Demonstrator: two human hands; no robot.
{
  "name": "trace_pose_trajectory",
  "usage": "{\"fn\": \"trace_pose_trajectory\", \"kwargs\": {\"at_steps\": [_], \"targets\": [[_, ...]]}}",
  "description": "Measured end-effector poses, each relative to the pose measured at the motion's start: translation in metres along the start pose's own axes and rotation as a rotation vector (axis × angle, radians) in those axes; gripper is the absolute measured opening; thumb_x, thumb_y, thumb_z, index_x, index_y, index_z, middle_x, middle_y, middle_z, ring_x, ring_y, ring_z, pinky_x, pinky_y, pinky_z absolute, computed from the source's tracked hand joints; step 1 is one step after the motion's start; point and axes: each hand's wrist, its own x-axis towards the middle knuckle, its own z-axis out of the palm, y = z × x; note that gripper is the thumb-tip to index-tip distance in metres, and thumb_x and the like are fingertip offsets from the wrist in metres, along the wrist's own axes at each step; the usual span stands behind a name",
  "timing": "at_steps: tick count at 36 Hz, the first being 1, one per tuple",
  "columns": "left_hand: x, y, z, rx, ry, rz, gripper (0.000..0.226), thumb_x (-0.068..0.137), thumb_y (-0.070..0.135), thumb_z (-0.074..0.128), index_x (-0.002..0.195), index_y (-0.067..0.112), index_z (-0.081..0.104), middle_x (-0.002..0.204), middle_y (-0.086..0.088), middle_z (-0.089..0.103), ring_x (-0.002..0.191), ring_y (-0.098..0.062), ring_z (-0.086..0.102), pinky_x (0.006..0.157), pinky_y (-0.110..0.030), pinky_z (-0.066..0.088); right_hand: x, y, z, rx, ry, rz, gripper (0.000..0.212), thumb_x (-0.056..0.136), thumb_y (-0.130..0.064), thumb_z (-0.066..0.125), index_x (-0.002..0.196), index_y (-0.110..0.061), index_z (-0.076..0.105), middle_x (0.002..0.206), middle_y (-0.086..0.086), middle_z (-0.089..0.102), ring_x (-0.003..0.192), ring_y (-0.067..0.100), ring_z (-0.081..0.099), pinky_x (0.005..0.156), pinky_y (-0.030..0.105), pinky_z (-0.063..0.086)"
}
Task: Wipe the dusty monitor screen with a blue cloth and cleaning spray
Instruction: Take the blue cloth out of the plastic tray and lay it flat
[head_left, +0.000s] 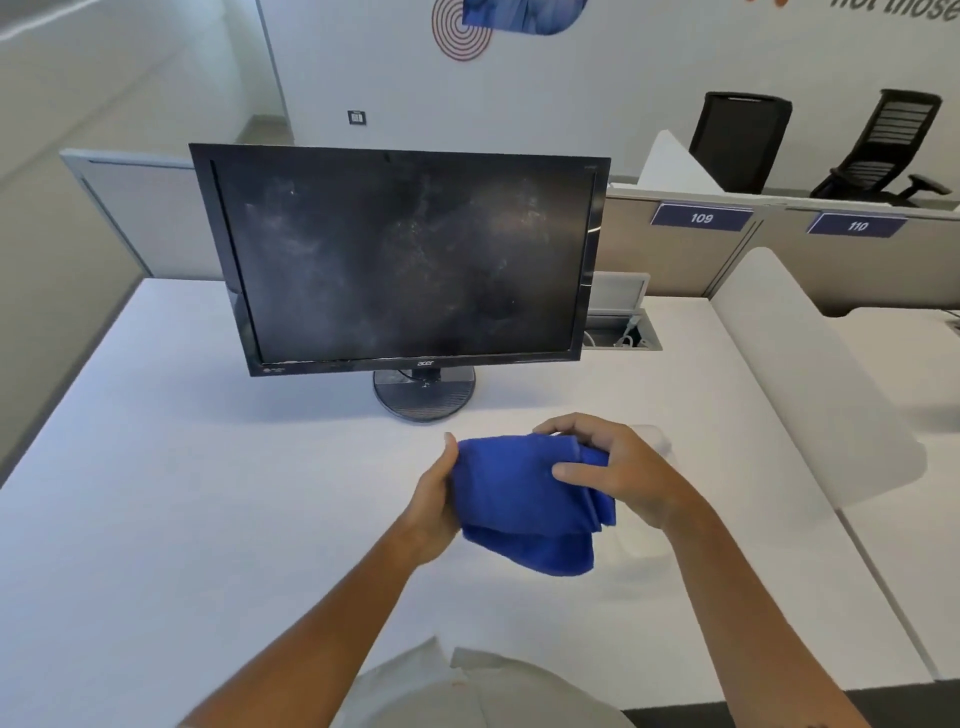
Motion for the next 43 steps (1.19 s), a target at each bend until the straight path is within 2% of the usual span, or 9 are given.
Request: {"fn": "trace_pose_trajectory", "kwargs": {"at_steps": [3, 6, 11, 15, 19, 26, 29, 37, 43], "targets": [[-0.004, -0.001, -0.009, 0.149, 0.1, -0.038, 0.054, 0.117, 0.054, 0.036, 0.138, 0.019, 0.07, 0.14, -0.01, 0.076, 0.131, -0.029, 0.07, 0.121, -0.057, 0.049, 0.011, 0.017, 0.014, 0.021, 0.03, 0.039, 0.039, 0.098, -0.011, 0.075, 0.13, -0.033, 0.07, 0.13, -0.013, 0.073, 0.122, 0.015, 0.07, 0.096, 0.035, 0.064], [-0.01, -0.008, -0.029, 0.278, 0.163, -0.003, 0.036, 0.114, 0.048, 0.052, 0.128, 0.025, 0.075, 0.117, 0.006, 0.085, 0.108, -0.011, 0.08, 0.097, -0.04, 0.06, 0.021, 0.04, 0.026, 0.072, 0.082, 0.098, 0.042, 0.094, -0.011, 0.078, 0.128, -0.035, 0.071, 0.126, -0.008, 0.076, 0.12, 0.018, 0.072, 0.097, 0.038, 0.064], [-0.015, -0.02, -0.064, 0.448, 0.308, 0.011, 0.029, 0.106, 0.028, 0.074, 0.133, 0.016, 0.07, 0.125, -0.003, 0.081, 0.124, -0.029, 0.075, 0.091, -0.035, 0.063, 0.036, 0.079, 0.049, 0.16, 0.193, 0.236, 0.045, 0.09, -0.008, 0.083, 0.127, -0.031, 0.07, 0.119, 0.004, 0.076, 0.115, 0.026, 0.073, 0.088, 0.035, 0.065], [-0.006, -0.028, -0.074, 0.51, 0.406, 0.0, 0.032, 0.106, 0.013, 0.07, 0.138, 0.014, 0.066, 0.123, 0.0, 0.077, 0.11, -0.017, 0.074, 0.08, -0.027, 0.06, 0.047, 0.101, 0.066, 0.137, 0.254, 0.325, 0.047, 0.093, -0.008, 0.08, 0.132, -0.029, 0.065, 0.127, 0.0, 0.069, 0.115, 0.021, 0.069, 0.08, 0.03, 0.064], [-0.003, -0.036, -0.079, 0.603, 0.515, 0.026, 0.041, 0.106, 0.004, 0.065, 0.146, 0.012, 0.062, 0.137, -0.005, 0.069, 0.125, -0.028, 0.066, 0.098, -0.037, 0.058, 0.052, 0.116, 0.077, 0.086, 0.338, 0.388, 0.051, 0.096, -0.004, 0.075, 0.14, -0.022, 0.06, 0.134, 0.001, 0.063, 0.113, 0.016, 0.065, 0.085, 0.032, 0.064], [-0.004, -0.036, -0.085, 0.761, 0.558, 0.075, 0.058, 0.101, -0.003, 0.065, 0.155, 0.016, 0.056, 0.15, -0.005, 0.06, 0.117, -0.026, 0.069, 0.085, -0.03, 0.058, 0.052, 0.126, 0.082, -0.079, 0.465, 0.357, 0.056, 0.094, -0.002, 0.076, 0.146, -0.013, 0.057, 0.14, 0.004, 0.064, 0.127, 0.024, 0.062, 0.107, 0.041, 0.057], [-0.003, -0.038, -0.089, 0.825, 0.555, 0.084, 0.06, 0.1, -0.005, 0.066, 0.156, 0.015, 0.055, 0.155, -0.008, 0.053, 0.116, -0.026, 0.07, 0.085, -0.031, 0.058, 0.05, 0.127, 0.075, -0.105, 0.481, 0.318, 0.055, 0.092, -0.002, 0.077, 0.143, -0.013, 0.06, 0.14, 0.001, 0.064, 0.128, 0.019, 0.061, 0.105, 0.035, 0.056], [0.001, -0.04, -0.072, 1.051, 0.559, 0.259, 0.057, 0.103, 0.002, 0.065, 0.157, 0.015, 0.054, 0.168, -0.004, 0.037, 0.152, -0.027, 0.047, 0.122, -0.042, 0.047, 0.041, 0.118, 0.03, -0.143, 0.677, 0.142, 0.034, 0.092, 0.0, 0.076, 0.123, -0.014, 0.071, 0.119, -0.002, 0.073, 0.105, 0.015, 0.069, 0.078, 0.017, 0.054], [0.017, -0.049, -0.03, 1.163, 0.274, 0.383, 0.057, 0.105, 0.009, 0.067, 0.159, 0.017, 0.051, 0.171, -0.003, 0.034, 0.155, -0.023, 0.043, 0.118, -0.024, 0.036, 0.024, 0.12, -0.022, -0.35, 0.938, 0.06, 0.025, 0.09, 0.003, 0.074, 0.112, -0.007, 0.075, 0.103, 0.006, 0.071, 0.091, 0.027, 0.067, 0.08, 0.042, 0.061]]}}
